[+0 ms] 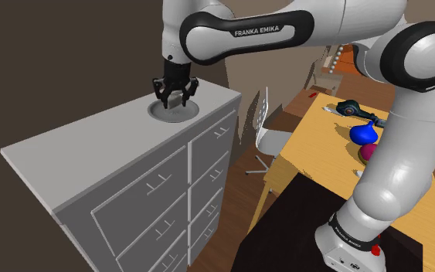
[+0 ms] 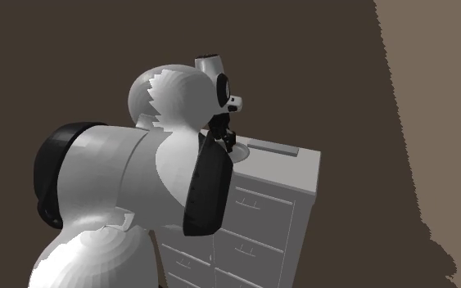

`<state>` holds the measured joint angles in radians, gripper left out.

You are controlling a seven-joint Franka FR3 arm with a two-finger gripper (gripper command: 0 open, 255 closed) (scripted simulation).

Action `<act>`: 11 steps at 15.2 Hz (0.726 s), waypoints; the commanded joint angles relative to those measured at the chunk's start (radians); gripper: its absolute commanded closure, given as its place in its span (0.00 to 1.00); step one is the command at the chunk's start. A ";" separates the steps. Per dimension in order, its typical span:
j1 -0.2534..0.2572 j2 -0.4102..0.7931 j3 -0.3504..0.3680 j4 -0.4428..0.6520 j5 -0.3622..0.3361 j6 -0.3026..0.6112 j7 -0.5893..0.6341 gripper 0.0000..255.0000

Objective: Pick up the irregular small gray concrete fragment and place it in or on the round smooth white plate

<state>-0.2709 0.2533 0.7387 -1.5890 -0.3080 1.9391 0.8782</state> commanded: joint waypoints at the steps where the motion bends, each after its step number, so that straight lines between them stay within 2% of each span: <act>1: 0.000 0.000 0.000 -0.004 0.000 0.004 0.001 1.00; 6: 0.000 0.000 0.000 -0.004 0.000 0.004 0.001 1.00; 7: 0.000 0.000 0.000 -0.004 0.000 0.004 0.001 0.00; 11: 0.000 0.000 0.000 -0.004 0.000 0.004 0.001 0.00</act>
<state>-0.2712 0.2531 0.7386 -1.5929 -0.3084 1.9434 0.8790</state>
